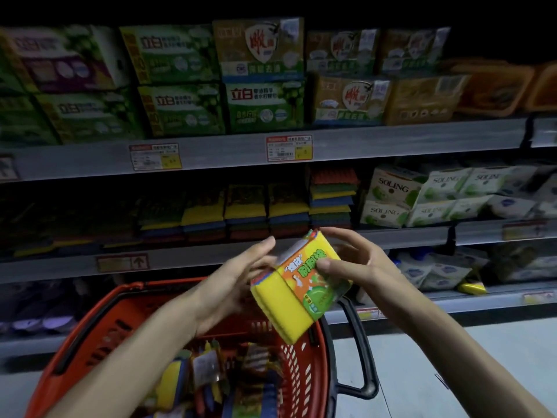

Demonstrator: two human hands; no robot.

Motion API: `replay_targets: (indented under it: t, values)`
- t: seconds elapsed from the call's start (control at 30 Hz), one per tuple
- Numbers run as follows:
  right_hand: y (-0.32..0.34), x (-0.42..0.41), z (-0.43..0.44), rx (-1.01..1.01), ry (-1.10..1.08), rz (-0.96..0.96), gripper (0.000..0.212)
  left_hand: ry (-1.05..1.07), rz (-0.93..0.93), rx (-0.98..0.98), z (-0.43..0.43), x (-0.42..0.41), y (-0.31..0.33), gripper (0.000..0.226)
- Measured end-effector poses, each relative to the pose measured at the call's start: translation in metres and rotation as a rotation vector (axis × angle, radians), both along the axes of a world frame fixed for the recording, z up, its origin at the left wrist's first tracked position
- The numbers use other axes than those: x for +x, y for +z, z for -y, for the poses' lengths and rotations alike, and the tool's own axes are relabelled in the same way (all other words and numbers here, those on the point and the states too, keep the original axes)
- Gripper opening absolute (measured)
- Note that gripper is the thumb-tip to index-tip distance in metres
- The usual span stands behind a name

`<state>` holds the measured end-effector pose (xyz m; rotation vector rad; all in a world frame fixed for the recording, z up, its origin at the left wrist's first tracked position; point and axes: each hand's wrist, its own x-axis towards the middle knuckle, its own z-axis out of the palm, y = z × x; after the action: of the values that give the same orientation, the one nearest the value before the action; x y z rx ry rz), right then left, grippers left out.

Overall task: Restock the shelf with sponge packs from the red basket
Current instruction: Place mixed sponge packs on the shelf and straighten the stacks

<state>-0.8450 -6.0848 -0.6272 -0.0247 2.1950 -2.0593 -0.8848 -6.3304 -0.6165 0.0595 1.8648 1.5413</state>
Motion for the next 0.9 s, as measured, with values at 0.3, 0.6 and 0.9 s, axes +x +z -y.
replay_targets:
  t: [0.3,0.6,0.9]
  values:
    - [-0.003,-0.003,0.007,0.026,-0.202,-0.107,0.055,0.095,-0.358,0.083,0.008,0.013,-0.017,0.065]
    - [-0.014,0.002,0.018,-0.068,-0.478,-0.088,0.023,0.45,-0.305,0.203,0.002,0.016,-0.017,0.054]
    - [-0.008,0.029,0.067,-0.02,-0.401,-0.168,0.014,0.768,-0.241,0.394,-0.021,0.015,-0.011,0.049]
